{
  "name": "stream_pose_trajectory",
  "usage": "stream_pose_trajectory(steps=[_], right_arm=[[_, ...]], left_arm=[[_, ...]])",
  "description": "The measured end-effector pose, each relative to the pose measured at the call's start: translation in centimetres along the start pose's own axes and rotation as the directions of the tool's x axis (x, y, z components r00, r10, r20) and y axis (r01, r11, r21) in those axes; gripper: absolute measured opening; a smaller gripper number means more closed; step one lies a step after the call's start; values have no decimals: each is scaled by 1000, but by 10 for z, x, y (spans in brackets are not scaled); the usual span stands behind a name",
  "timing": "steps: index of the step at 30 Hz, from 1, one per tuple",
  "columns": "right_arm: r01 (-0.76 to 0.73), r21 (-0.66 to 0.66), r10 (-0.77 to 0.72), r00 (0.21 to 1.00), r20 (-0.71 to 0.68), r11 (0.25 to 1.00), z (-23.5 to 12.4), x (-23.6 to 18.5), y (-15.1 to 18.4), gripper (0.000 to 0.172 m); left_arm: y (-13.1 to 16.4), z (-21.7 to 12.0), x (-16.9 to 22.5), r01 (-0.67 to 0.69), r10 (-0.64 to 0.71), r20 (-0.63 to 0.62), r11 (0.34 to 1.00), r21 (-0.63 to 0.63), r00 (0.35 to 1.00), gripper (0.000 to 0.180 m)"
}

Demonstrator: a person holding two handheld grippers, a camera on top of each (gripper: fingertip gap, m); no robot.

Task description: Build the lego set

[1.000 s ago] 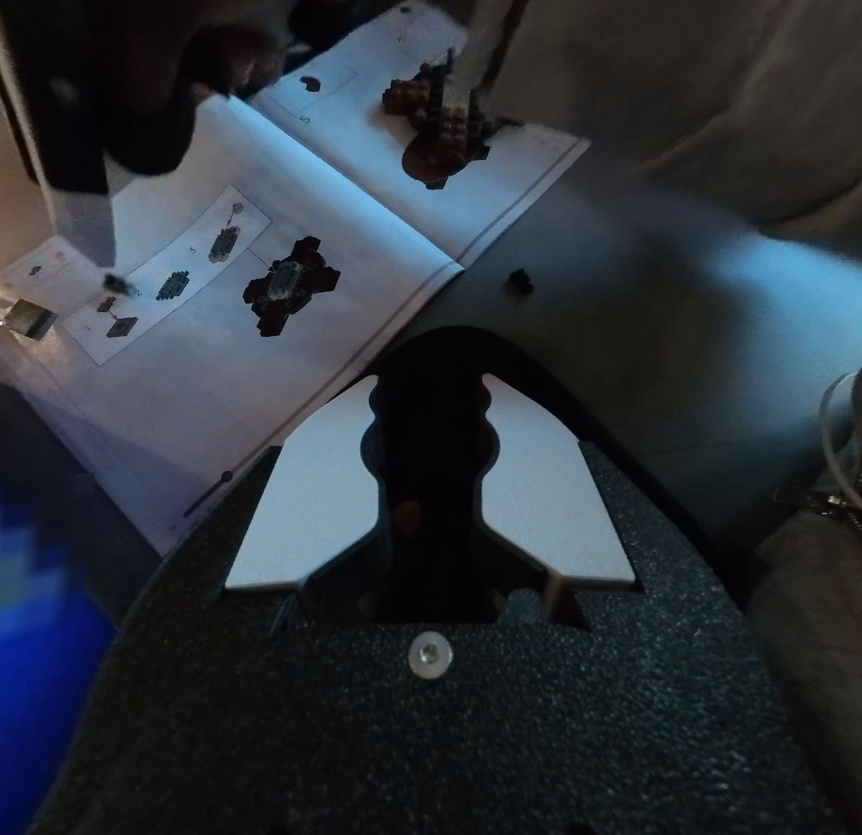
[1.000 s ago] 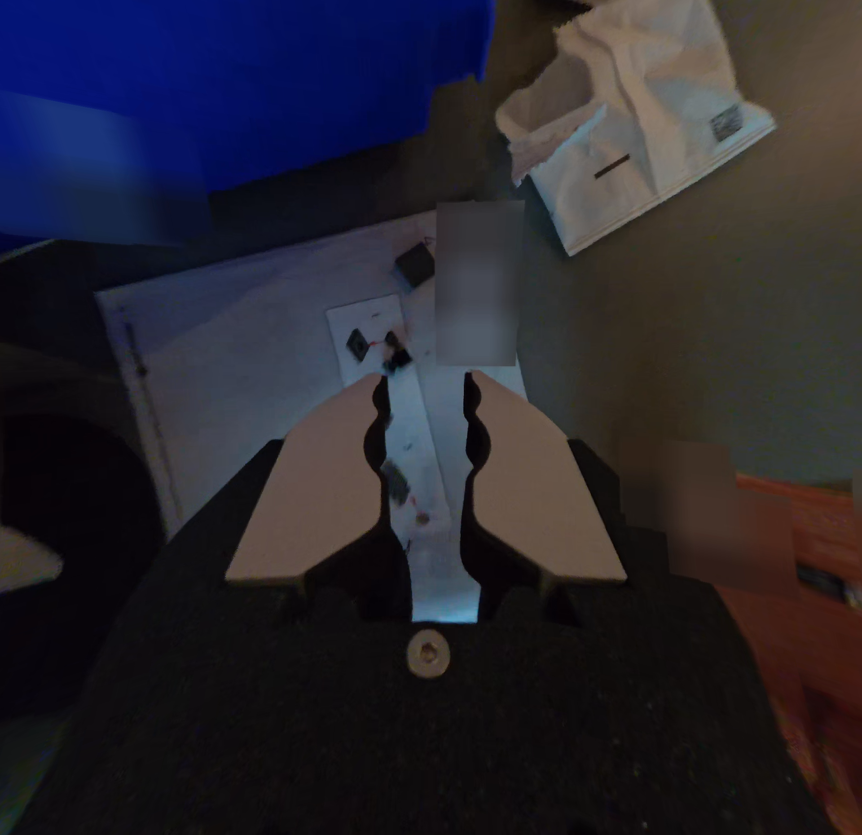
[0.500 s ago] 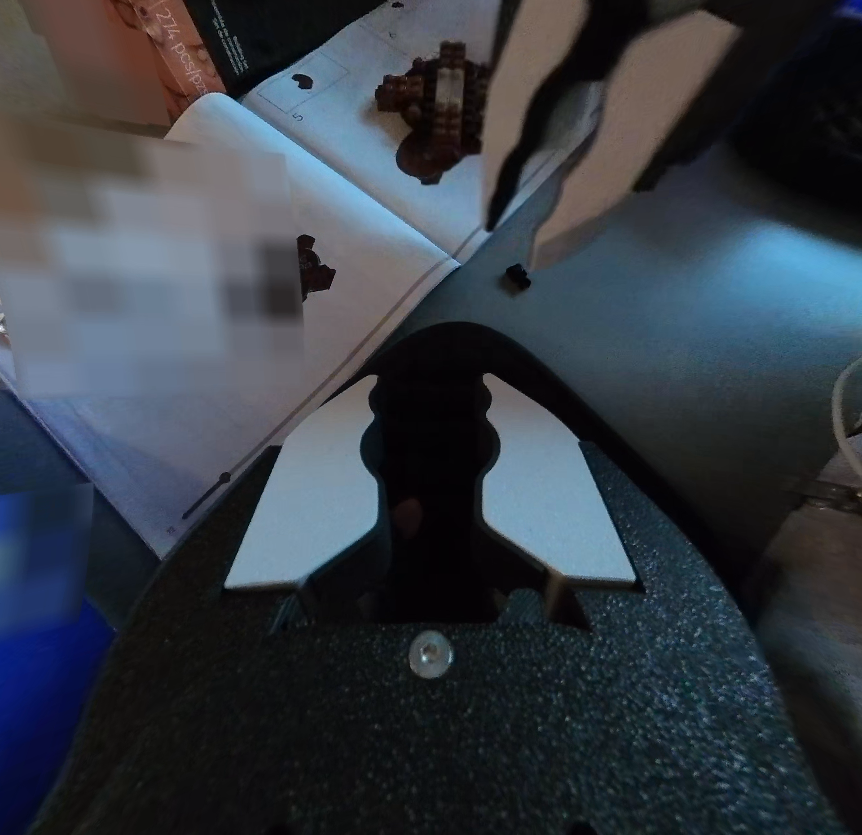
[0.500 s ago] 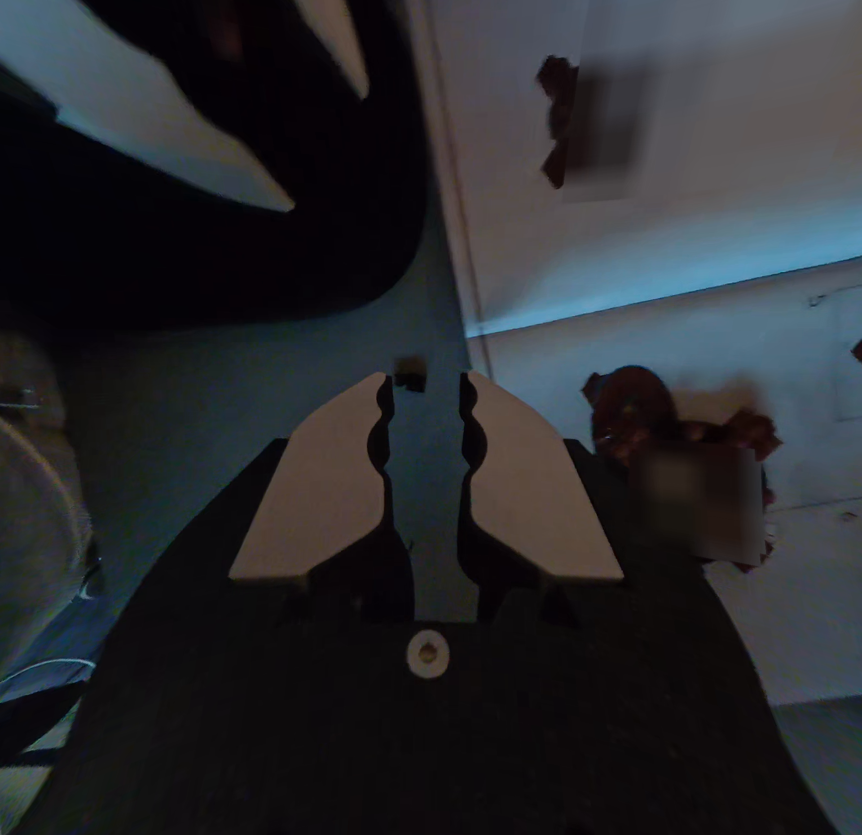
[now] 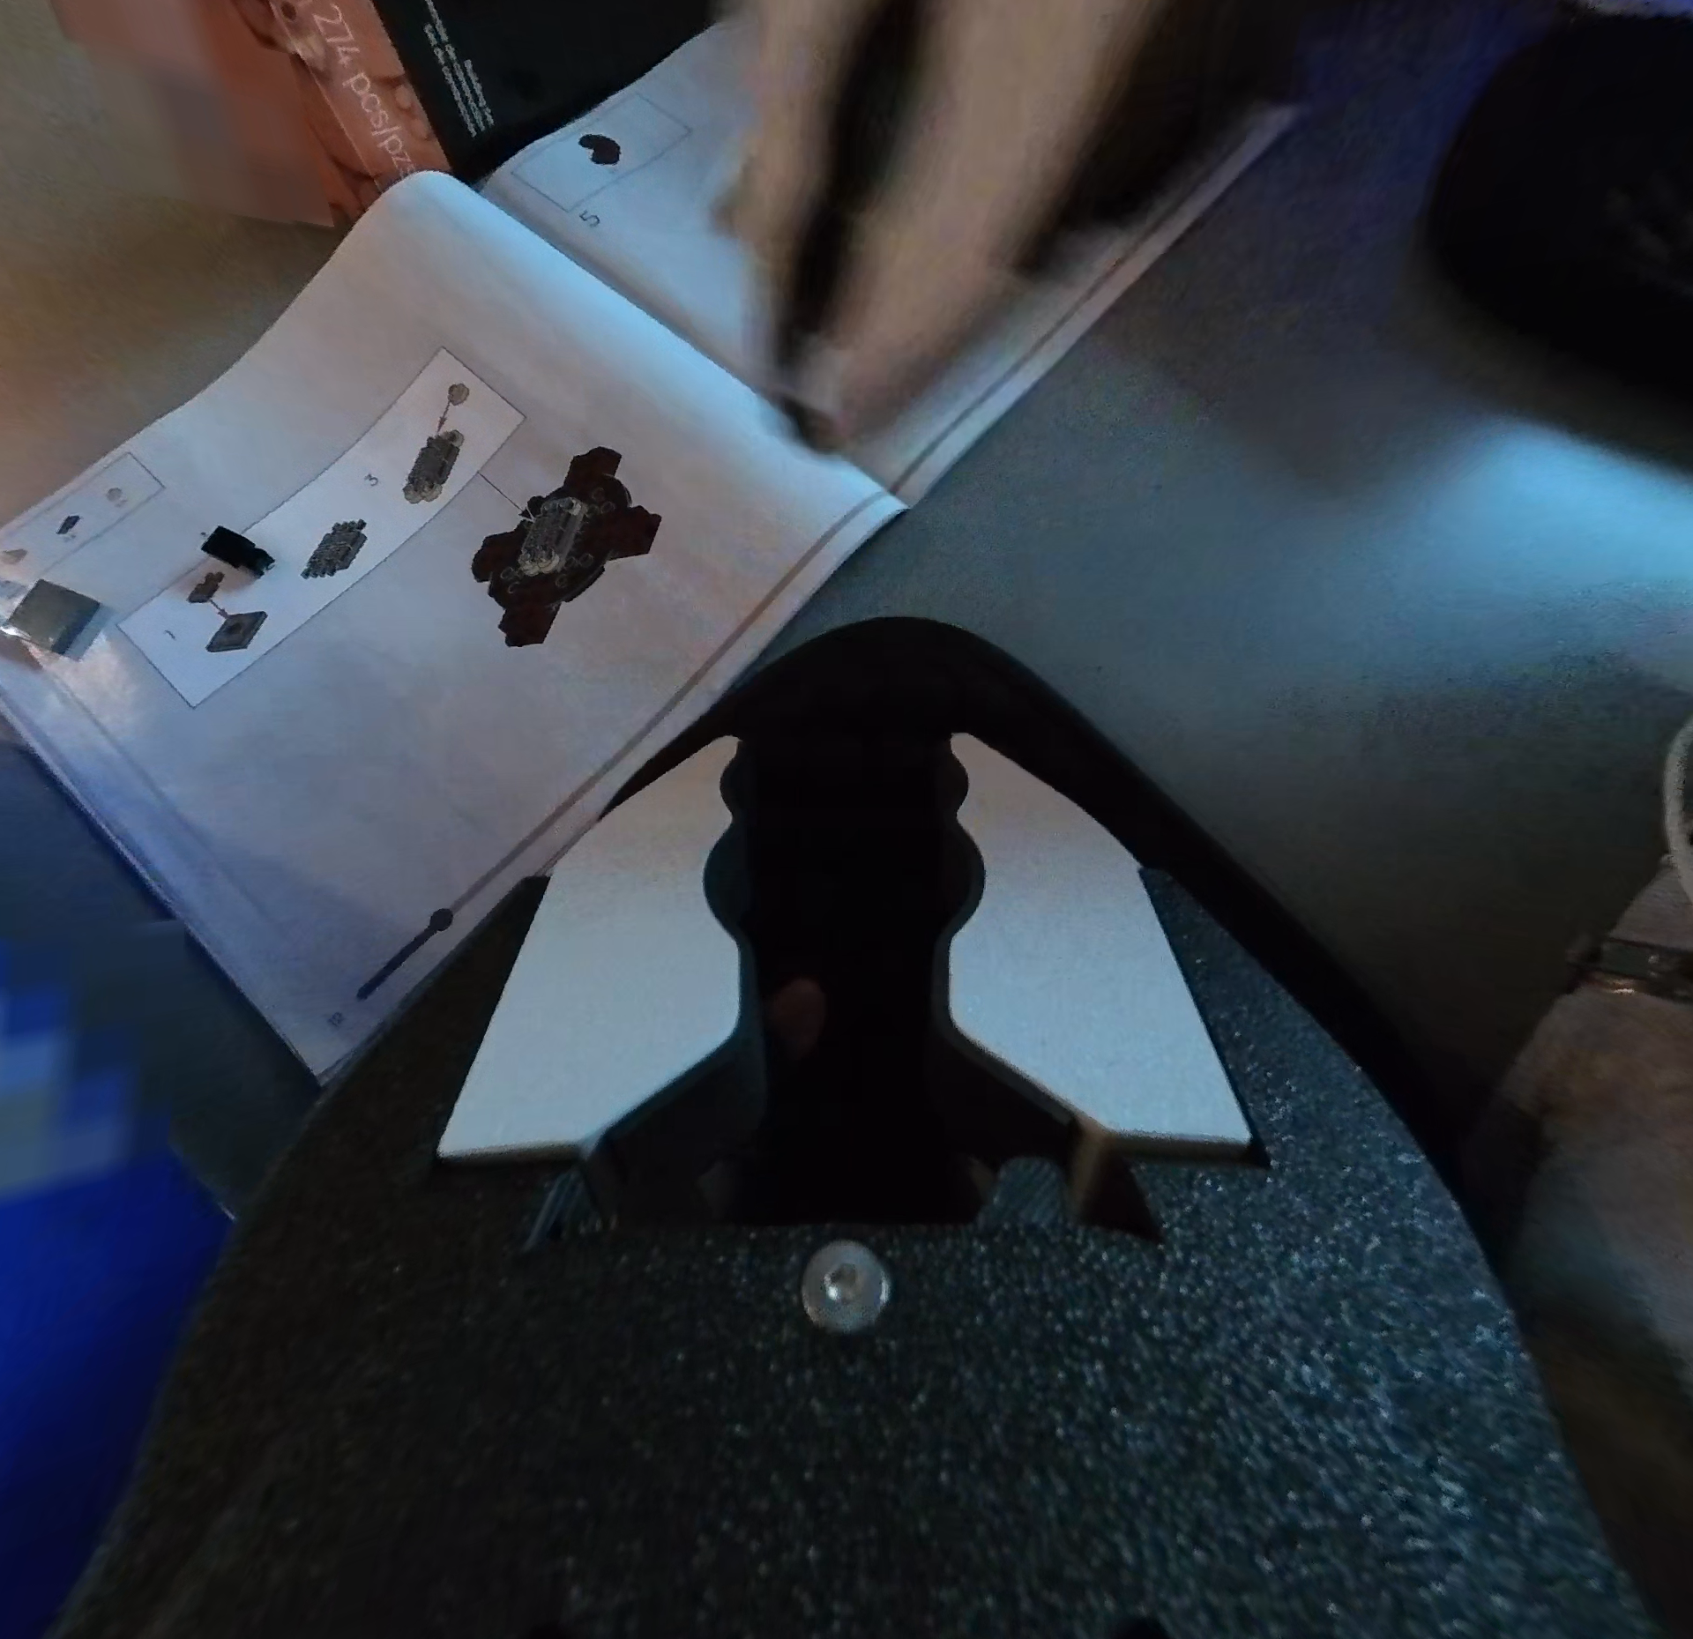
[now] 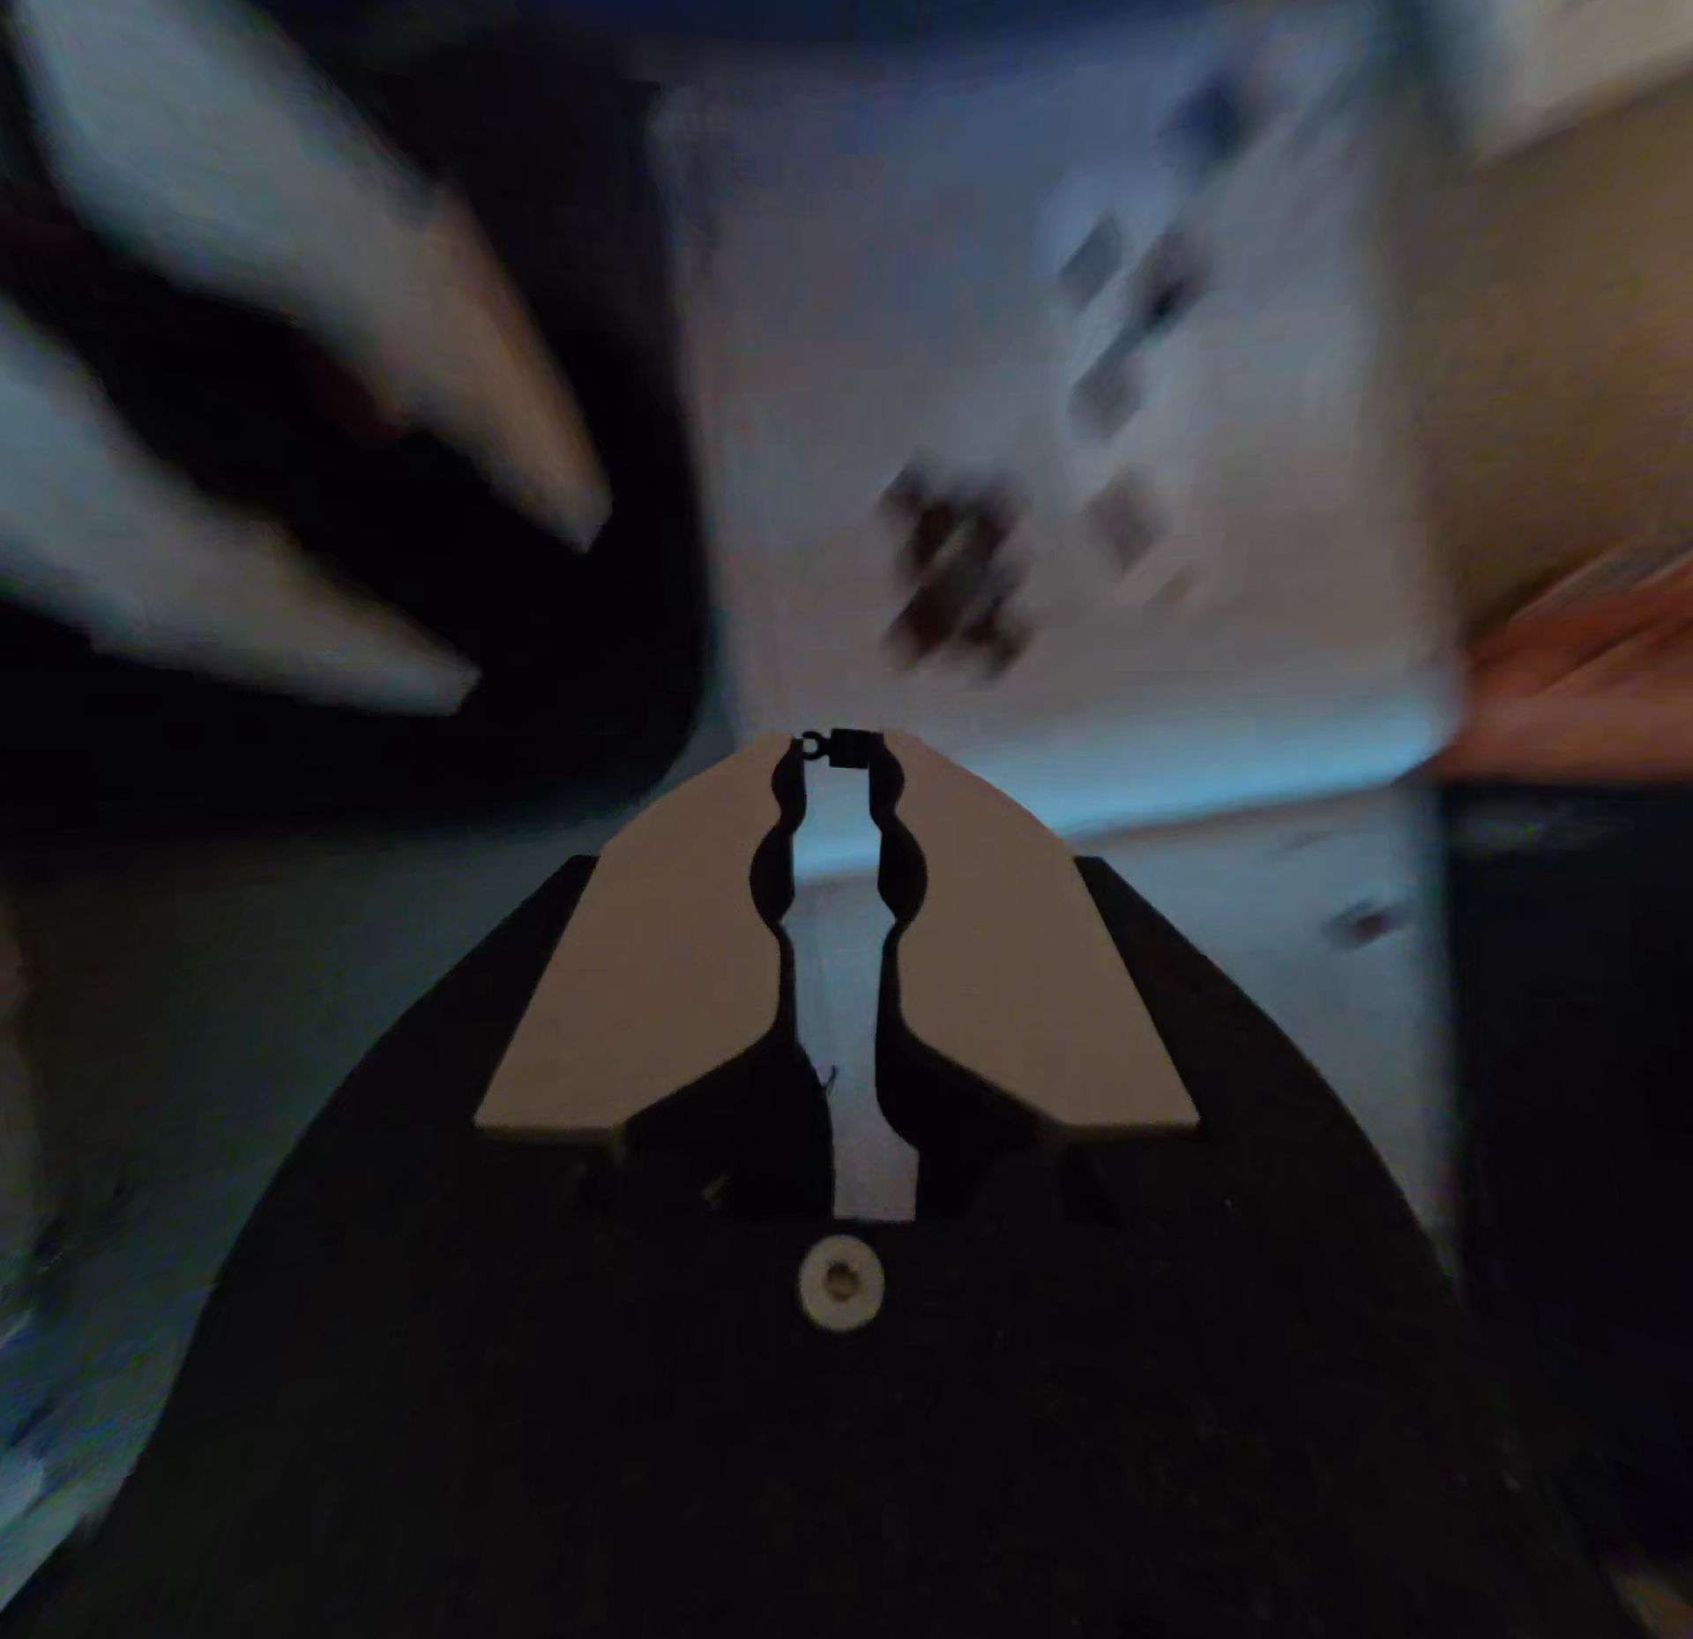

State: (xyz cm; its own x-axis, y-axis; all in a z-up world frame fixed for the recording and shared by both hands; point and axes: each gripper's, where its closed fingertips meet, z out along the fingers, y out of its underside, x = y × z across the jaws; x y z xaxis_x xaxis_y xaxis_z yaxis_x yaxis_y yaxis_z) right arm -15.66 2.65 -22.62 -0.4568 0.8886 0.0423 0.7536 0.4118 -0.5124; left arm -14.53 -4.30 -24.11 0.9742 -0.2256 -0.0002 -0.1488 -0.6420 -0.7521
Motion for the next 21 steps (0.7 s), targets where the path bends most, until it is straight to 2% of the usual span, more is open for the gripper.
stream_pose_trajectory(steps=[3,7,10,14,16,21], right_arm=[[40,21,-39,997,-67,999,20,42,-38,11],[64,-1,-64,996,-67,998,60,74,-56,11],[61,3,-61,997,-52,998,76,83,-64,12],[61,1,-61,998,-29,998,84,86,-64,12],[73,1,-73,997,-24,997,84,84,-64,20],[96,37,-94,994,-56,995,73,84,-67,25]], left_arm=[[-2,0,-1,4,-4,-2,1000,7,1000,38],[-4,-2,-3,-6,5,3,1000,15,1000,38],[-3,-3,-2,0,1,-9,1000,21,1000,38],[0,-1,-2,3,-3,-18,1000,18,1000,38],[-1,-1,-3,13,-13,-23,1000,25,1000,41],[-2,0,-3,6,-5,-25,1000,22,1000,39]])
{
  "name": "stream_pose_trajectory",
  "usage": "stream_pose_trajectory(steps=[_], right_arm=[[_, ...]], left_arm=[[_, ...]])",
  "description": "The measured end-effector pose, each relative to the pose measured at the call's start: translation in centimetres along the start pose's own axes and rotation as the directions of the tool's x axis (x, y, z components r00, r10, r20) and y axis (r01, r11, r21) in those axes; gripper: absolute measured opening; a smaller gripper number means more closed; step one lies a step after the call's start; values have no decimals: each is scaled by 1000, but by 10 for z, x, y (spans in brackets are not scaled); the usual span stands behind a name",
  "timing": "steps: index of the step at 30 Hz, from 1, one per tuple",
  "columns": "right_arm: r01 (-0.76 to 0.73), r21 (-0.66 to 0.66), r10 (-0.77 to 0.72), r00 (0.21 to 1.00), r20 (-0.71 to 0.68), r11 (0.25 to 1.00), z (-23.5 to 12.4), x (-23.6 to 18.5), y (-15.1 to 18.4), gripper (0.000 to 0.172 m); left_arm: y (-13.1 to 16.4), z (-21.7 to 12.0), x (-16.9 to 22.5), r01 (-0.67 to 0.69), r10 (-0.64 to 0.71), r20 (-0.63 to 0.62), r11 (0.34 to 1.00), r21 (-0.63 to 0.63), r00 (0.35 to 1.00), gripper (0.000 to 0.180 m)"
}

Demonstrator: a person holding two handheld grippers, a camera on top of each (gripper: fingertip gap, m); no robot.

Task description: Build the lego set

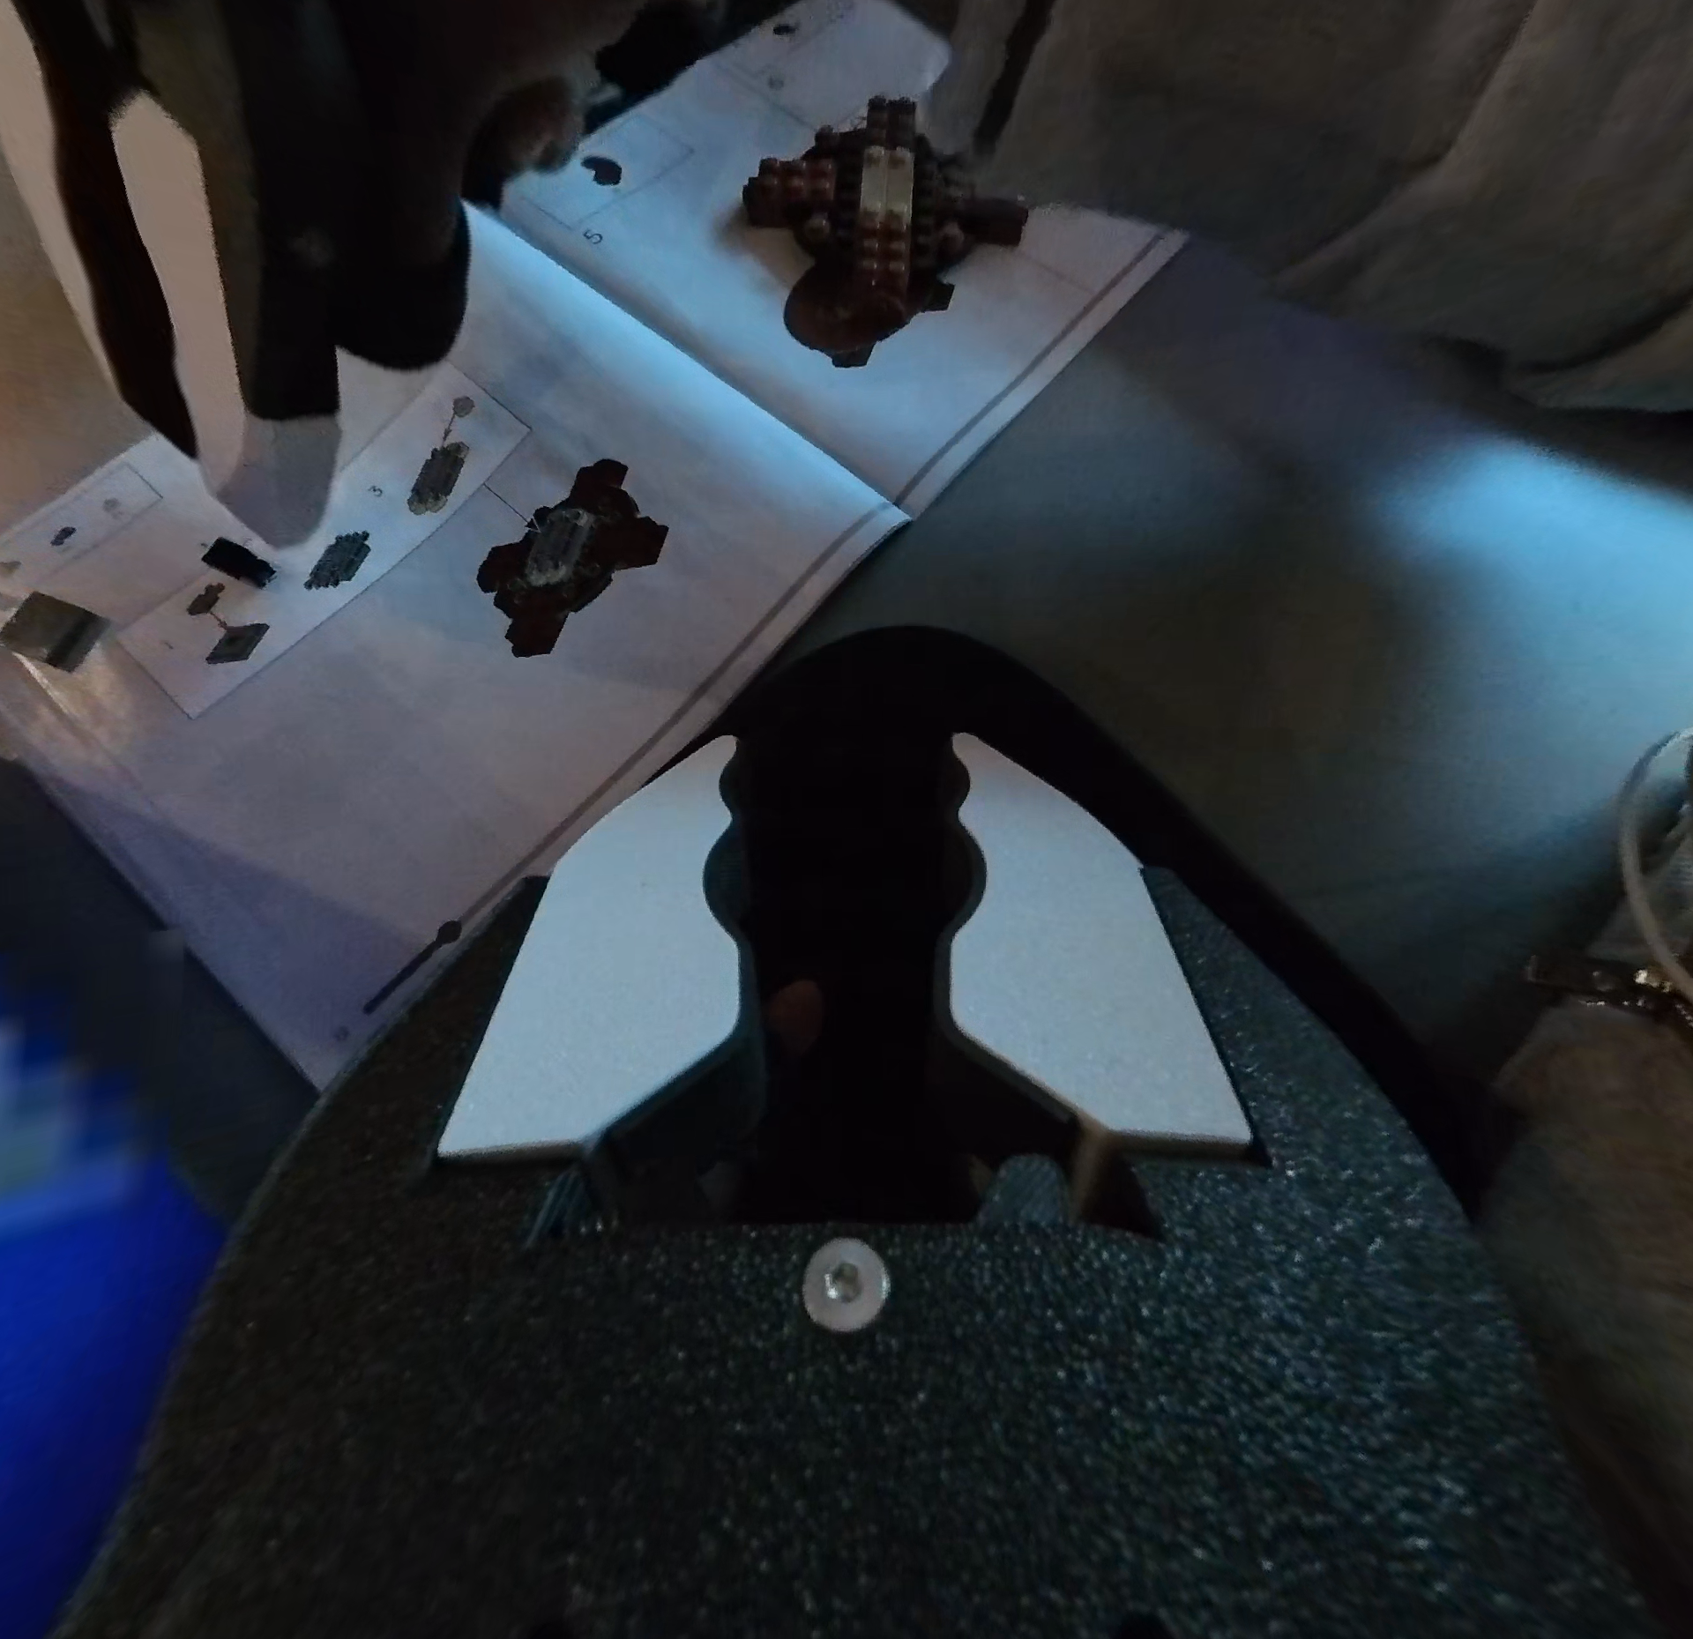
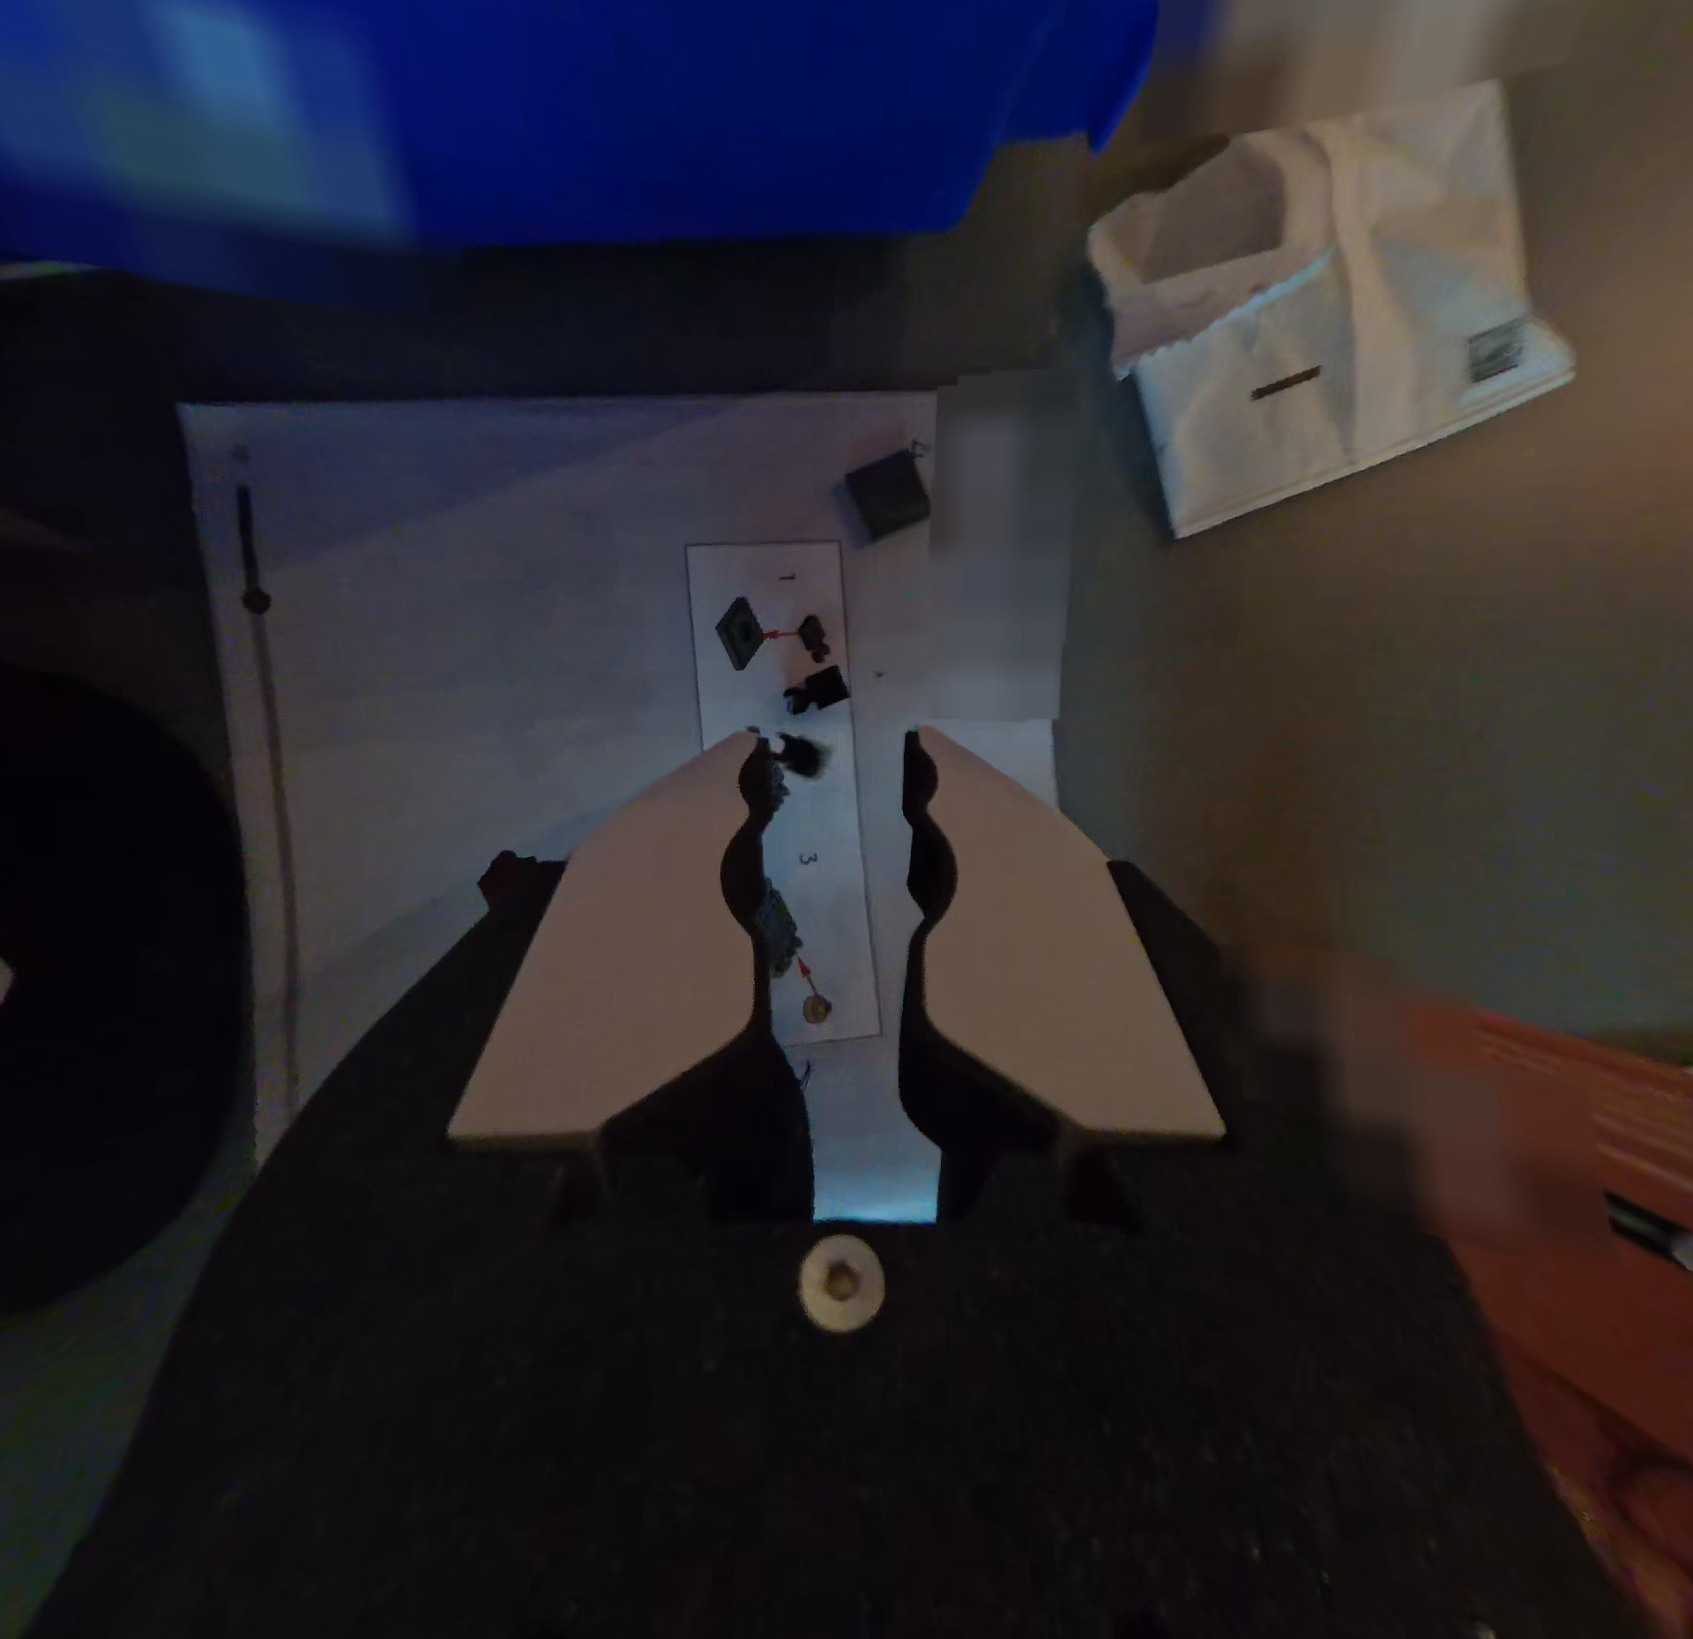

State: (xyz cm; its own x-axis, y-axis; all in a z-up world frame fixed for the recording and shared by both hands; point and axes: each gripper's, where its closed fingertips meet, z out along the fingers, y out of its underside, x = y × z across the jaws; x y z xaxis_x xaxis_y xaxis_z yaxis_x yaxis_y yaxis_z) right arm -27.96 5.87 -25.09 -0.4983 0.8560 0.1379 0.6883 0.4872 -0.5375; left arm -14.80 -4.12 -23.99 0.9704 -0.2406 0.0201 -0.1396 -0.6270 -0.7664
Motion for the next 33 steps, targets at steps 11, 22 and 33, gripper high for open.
stream_pose_trajectory(steps=[11,22,33], right_arm=[[-75,127,87,992,-95,989,-38,5,-6,17],[-359,400,528,694,-489,843,-328,-78,170,3],[-644,309,683,477,-553,700,-394,-163,380,1]], left_arm=[[-1,-4,-1,-3,3,38,1000,-15,999,39],[-15,1,-8,-75,82,78,993,-87,994,38],[-96,45,38,-128,135,88,988,-82,987,34]])
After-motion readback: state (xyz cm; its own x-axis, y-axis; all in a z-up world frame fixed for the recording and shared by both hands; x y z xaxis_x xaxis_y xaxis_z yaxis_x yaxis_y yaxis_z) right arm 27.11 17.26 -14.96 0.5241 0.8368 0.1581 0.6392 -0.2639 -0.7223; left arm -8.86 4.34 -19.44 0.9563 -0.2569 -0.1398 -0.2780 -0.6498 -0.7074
